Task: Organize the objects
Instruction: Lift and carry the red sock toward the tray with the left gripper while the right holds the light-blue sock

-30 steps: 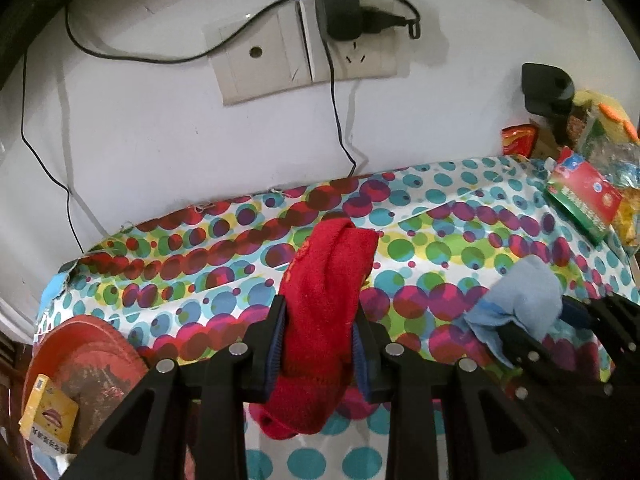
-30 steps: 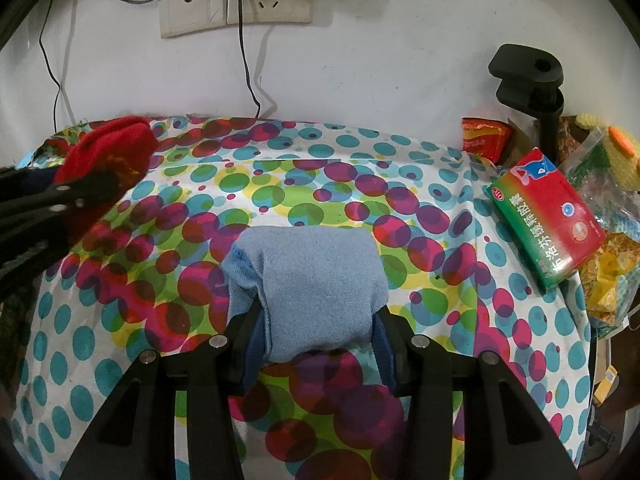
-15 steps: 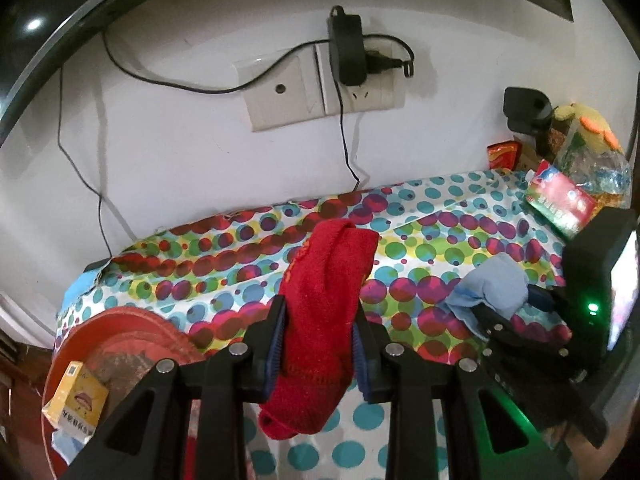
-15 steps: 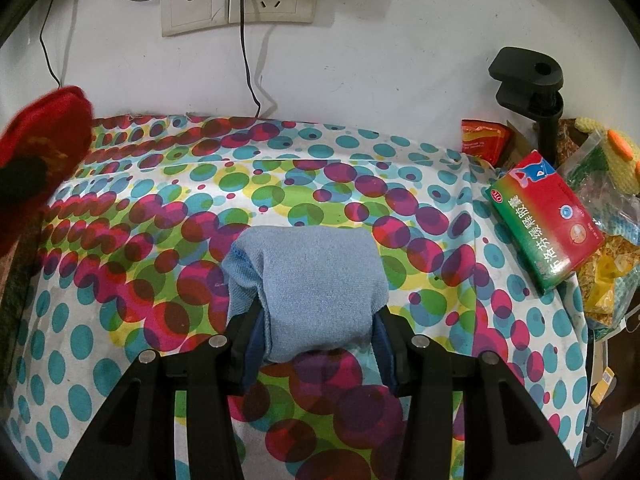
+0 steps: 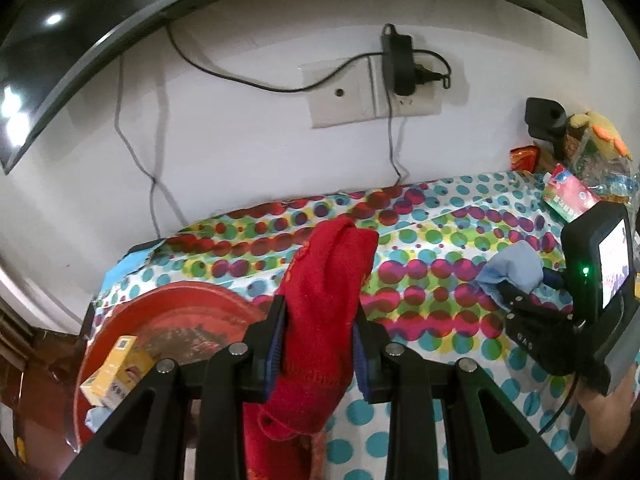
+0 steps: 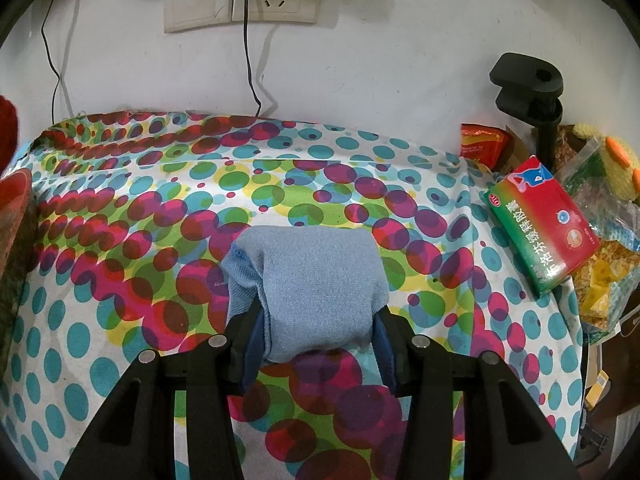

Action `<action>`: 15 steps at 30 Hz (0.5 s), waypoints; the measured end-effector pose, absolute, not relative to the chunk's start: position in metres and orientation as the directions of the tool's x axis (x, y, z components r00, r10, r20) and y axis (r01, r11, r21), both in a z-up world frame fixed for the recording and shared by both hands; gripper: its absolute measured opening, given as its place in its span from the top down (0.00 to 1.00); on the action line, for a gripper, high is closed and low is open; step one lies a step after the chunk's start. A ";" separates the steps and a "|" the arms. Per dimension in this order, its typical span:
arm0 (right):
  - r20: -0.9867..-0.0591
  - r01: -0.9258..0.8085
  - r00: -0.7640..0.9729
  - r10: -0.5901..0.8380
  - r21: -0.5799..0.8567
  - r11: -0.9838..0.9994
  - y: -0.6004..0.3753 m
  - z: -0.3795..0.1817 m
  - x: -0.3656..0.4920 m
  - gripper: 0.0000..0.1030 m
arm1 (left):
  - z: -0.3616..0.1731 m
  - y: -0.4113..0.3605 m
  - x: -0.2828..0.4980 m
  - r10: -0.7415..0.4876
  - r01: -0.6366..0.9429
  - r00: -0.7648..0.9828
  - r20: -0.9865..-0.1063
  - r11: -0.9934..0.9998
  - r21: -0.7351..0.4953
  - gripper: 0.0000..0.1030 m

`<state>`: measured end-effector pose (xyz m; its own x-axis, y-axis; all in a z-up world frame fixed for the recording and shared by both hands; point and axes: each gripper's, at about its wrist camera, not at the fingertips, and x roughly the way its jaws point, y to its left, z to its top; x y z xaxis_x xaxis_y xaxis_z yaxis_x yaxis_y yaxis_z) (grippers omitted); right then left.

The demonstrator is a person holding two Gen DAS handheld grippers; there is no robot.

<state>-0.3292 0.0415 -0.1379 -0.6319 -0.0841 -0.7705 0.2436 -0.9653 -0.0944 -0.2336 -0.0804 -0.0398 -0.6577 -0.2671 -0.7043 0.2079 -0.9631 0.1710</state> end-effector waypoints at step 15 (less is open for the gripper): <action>-0.764 0.233 -0.644 -0.049 -0.135 -0.963 0.040 -0.139 -0.326 0.57 | -0.030 -0.129 -0.199 -0.330 0.279 -0.618 -0.714 -0.941 0.193 0.71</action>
<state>-0.3262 0.0403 -0.1386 -0.6440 -0.0487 -0.7635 0.2330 -0.9631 -0.1350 -0.1990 -0.1289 -0.0295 -0.6178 -0.3299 -0.7138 0.2792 -0.9406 0.1932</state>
